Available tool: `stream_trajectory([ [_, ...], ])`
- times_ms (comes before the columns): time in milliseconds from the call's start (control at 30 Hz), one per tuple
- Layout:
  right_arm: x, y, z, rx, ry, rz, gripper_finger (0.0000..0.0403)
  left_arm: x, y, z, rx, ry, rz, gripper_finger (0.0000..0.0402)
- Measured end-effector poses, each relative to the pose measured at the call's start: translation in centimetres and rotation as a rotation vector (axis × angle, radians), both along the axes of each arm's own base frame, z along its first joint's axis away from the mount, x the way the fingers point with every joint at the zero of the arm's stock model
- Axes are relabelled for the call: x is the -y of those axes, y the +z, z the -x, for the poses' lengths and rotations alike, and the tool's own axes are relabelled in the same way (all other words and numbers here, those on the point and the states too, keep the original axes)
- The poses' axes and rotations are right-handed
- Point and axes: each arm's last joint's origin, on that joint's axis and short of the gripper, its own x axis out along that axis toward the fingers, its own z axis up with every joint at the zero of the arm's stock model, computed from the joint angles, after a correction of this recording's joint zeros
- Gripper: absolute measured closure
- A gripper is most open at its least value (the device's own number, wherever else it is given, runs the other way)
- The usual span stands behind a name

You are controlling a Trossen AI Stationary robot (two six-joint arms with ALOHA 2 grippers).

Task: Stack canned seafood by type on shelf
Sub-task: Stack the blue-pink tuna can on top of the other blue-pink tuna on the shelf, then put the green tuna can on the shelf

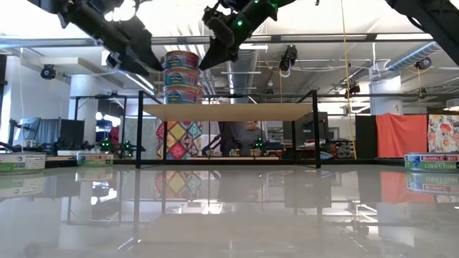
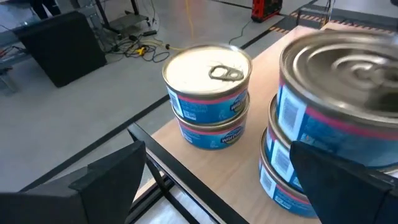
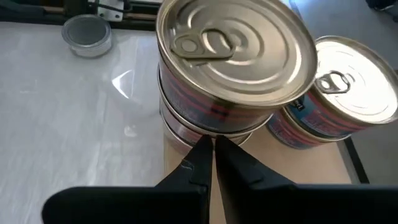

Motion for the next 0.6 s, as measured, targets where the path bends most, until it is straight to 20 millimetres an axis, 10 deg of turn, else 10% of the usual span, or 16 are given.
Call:
stream_trajectory([
  [600, -1.1, 2.5, 2.4, -0.045, -0.003, -0.008, 0.0390, 3.1, 2.1, 2.3, 0.124, -0.135, 0.030, 0.0019],
])
